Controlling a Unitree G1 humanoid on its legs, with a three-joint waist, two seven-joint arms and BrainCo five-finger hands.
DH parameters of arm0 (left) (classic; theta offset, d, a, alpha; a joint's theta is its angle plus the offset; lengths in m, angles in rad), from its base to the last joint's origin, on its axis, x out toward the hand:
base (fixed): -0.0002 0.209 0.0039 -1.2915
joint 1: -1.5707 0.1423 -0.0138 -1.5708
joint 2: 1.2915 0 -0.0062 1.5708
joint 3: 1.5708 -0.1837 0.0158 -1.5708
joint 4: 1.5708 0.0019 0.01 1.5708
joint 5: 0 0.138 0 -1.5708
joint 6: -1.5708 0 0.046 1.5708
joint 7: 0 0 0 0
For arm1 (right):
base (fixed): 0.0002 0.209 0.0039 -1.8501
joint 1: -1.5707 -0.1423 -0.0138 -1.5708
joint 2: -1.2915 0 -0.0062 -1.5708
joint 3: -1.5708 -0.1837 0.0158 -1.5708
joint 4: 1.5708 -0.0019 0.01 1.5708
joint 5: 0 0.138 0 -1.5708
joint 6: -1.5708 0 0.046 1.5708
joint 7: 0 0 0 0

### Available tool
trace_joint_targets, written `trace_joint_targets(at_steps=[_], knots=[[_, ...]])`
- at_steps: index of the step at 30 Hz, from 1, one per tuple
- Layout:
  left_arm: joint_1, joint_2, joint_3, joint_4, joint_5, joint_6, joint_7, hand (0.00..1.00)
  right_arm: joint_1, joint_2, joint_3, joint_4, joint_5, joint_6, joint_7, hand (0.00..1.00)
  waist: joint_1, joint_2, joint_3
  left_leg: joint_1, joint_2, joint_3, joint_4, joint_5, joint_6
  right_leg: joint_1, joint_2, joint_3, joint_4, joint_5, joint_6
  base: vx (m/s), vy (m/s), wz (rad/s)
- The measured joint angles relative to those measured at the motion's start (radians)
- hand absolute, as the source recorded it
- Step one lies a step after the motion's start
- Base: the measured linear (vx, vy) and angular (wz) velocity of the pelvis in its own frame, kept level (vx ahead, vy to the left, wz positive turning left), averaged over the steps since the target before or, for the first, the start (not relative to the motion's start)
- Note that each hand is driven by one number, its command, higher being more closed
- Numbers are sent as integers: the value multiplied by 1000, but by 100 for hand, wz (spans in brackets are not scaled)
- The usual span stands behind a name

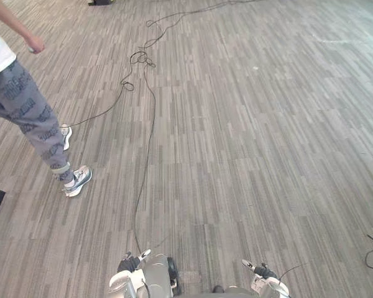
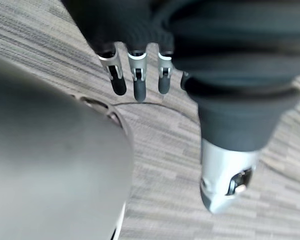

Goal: Pick up cushions and gather them together orderly.

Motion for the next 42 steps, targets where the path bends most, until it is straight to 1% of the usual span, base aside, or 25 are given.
trace_joint_targets(at_steps=[2, 4, 5, 6, 7, 9, 10, 12, 14, 17, 18, 21, 23, 25, 28, 31, 32, 33, 34, 35, 36, 37, 39, 40, 42], knots=[[4, 11, 4, 0, 2, -1, 5, 0, 4, 35, -12, -15, 0, -1, 3, 0, 2, -26, -30, -11, -30, 48, 57, -82, 58, -6, -51, 59, 20, 28, 5, 610, 319, -20], [6, 13, 2, 1, 4, 0, 6, 0, 8, 53, -12, -13, -1, 0, 5, 0, 5, -32, -34, 21, -33, 64, 91, -131, 70, -14, -73, 100, 98, 44, 33, 410, 234, -27], [5, 14, -7, 1, 1, 1, 5, 0, 11, 59, -9, -12, -2, 1, 10, 0, 11, -35, -35, 70, -35, 85, 89, -163, 78, -59, -88, 127, 254, 55, 52, 359, 207, -42], [4, 17, -38, 1, -2, 0, 5, 0, 22, 59, -7, -31, -2, -1, 14, 0, 9, -31, -31, 152, -43, 93, 55, -204, 70, -165, -110, 147, 533, 129, 78, 454, 257, -42], [3, 20, -46, 2, -3, 0, 4, 0, 25, 58, -6, -42, -2, -2, 16, 0, 7, -34, -29, 182, -50, 95, 40, -212, 66, -201, -117, 160, 621, 173, 78, 443, 219, -20], [-7, 13, -68, 12, -5, 4, 5, 0, 32, 53, -8, -66, -2, -18, 19, 0, -22, -30, -23, 365, -70, 91, -59, -239, 52, -353, -110, 154, 949, 132, 58, 498, 150, 0], [-10, 11, -70, 15, -5, 3, 4, 0, 34, 53, -8, -73, -2, -19, 19, 0, -24, -28, -23, 392, -70, 91, -78, -241, 49, -375, -105, 142, 962, 118, 53, 533, 100, 0], [-40, -1, -75, 41, -5, 3, 5, 0, 42, 57, -9, -103, -2, -29, 22, 0, -34, -26, -23, 495, -67, 87, -161, -253, 27, -497, -80, 34, 912, 62, 25, 453, 55, 7], [-64, -15, -67, 73, -4, 5, 5, 0, 25, 41, -11, -102, -2, -31, 22, 0, -54, -17, -18, 570, -62, 84, -214, -259, 18, -568, -41, -51, 699, 56, -9, 478, 3, 18], [-67, -19, -72, 99, 7, 5, 4, 0, 25, 17, -17, -45, -2, -30, 20, 0, -80, -16, -11, 692, -78, 5, -279, -260, 16, -575, 64, -25, 207, 259, -47, 776, -97, 63], [-56, -40, -41, 101, 14, 6, 4, 0, 38, 5, -33, -50, 1, -30, 22, 0, -89, 14, -7, 744, -54, -40, -267, -261, 14, -562, 94, 24, 268, 341, -128, 588, -118, 40], [-53, -65, -14, 96, 26, 5, 4, 0, 18, -12, -31, -57, -5, -34, 22, 0, -89, 68, -2, 684, 9, -99, -71, -203, -25, -549, 97, -17, 382, 203, -130, 647, -182, 31], [-53, -68, 6, 77, 27, 6, 4, 0, 24, -13, -23, -80, -1, -35, 21, 0, -80, 88, 15, 451, 104, -156, 456, -50, -85, -434, 133, -26, 348, 115, -141, 682, -205, 14], [-53, -66, 23, 46, 26, 4, 1, 0, 21, -10, 6, -81, 1, -34, 17, 0, -60, 77, 44, 316, 160, -135, 697, -114, -72, -303, 167, -10, 287, 73, -162, 746, -118, -22], [-45, -41, -8, -36, 26, -4, 1, 0, 25, 37, 61, -79, 15, -31, 11, 0, -37, 10, 35, 100, 181, 27, 538, -213, -19, -83, 148, 46, 133, 43, -125, 611, -61, -36], [-45, -61, -14, -50, 27, -8, 2, 0, 25, 55, 52, -82, 21, -29, 12, 0, -16, 15, 29, 48, 146, 49, 264, -202, -19, 0, 130, 102, 86, 34, -98, 543, 73, -75], [-44, -64, -18, -53, 29, -13, 1, 0, 27, 68, 40, -82, 21, -29, 11, 0, -4, 17, 26, 34, 105, 8, 110, -158, -30, 35, 104, 139, 72, 14, -73, 748, 315, -104], [-38, -68, -24, -59, 31, -18, 2, 0, 29, 66, 51, -76, 19, -26, 14, 0, 3, 16, 19, 34, 63, -56, 9, -41, -56, 53, 79, 192, 67, -14, -51, 729, 346, -118], [-30, -72, -29, -58, 33, -18, 3, 0, 31, 66, 57, -75, 19, -23, 14, 0, 4, 16, 6, 39, 45, -76, 4, 13, -62, 54, 72, 225, 69, -18, -47, 612, 337, -105], [-21, -56, -42, -56, 34, -17, 5, 0, 30, 64, 78, -71, 18, -19, 18, 0, -8, 5, -23, 40, 11, -64, 12, -32, -40, 39, 41, 272, 96, -8, -63, 652, 383, -63], [-23, -58, -49, -56, 36, -14, 5, 0, 48, 64, 71, -88, 15, -21, 18, 0, -16, -7, -30, 49, 8, -36, 42, -56, 5, -1, 18, 302, 174, 14, -38, 652, 391, -53], [-23, -57, -47, -57, 38, -14, 5, 0, 55, 64, 71, -88, 11, -20, 19, 0, -11, -21, -27, 69, 6, -13, 62, -81, 13, -21, 11, 328, 246, 18, -17, 750, 426, -63], [-25, -34, -53, -41, 47, -12, 8, 0, 61, 59, 98, -94, -1, -22, 23, 0, 0, -45, -12, 222, 2, 69, 51, -137, 49, -211, -5, 362, 742, 120, 112, 526, 254, -100], [-24, -27, -60, -28, 47, -8, 9, 0, 60, 58, 105, -104, -1, -26, 23, 0, -7, -43, -10, 259, 3, 81, 44, -139, 51, -245, -3, 352, 834, 125, 116, 439, 167, -89], [-30, -29, -87, 5, 46, -1, 14, 0, 69, 57, 111, -145, -2, -36, 23, 0, -22, -19, -5, 446, 9, 130, -43, -154, 50, -354, -8, 212, 990, 92, 61, 455, 147, -77]])
